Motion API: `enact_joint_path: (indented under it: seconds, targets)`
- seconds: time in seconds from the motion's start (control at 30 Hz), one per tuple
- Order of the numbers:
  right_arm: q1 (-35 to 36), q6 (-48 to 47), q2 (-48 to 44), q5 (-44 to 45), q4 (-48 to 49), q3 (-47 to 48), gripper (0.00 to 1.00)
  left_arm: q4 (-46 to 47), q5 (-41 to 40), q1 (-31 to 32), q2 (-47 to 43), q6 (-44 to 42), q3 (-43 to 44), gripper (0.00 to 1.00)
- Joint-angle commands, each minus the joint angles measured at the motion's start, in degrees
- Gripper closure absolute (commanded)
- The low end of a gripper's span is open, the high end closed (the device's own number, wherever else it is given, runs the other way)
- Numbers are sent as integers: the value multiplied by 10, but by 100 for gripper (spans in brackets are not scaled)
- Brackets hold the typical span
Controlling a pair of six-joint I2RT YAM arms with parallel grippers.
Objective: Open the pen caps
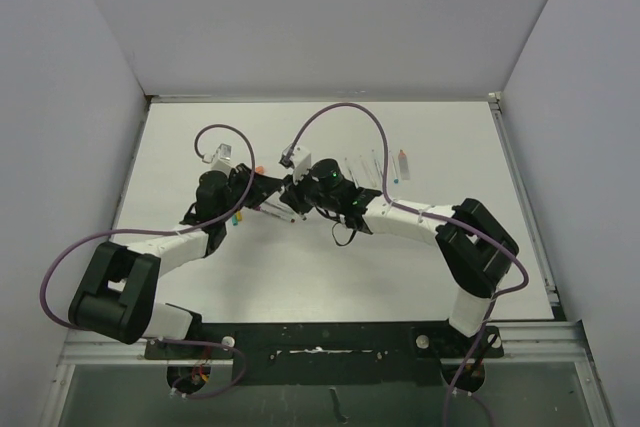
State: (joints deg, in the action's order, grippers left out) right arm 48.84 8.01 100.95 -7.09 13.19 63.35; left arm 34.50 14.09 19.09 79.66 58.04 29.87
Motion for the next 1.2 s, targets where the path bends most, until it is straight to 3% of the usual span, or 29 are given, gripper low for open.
enact_joint_path:
  seconds: [0.0, 0.23, 0.6, 1.17]
  targets:
    - [4, 2, -4, -3, 25, 21, 98, 22, -7, 2, -15, -4, 17, 100]
    - [4, 8, -20, 2, 20, -2, 100, -2, -41, -12, -36, -10, 21, 100]
    - [3, 25, -64, 6, 20, -84, 100, -29, -10, -140, 9, -25, 76, 100]
    - [-3, 21, -74, 11, 13, -89, 100, -47, -18, -182, 37, -50, 73, 100]
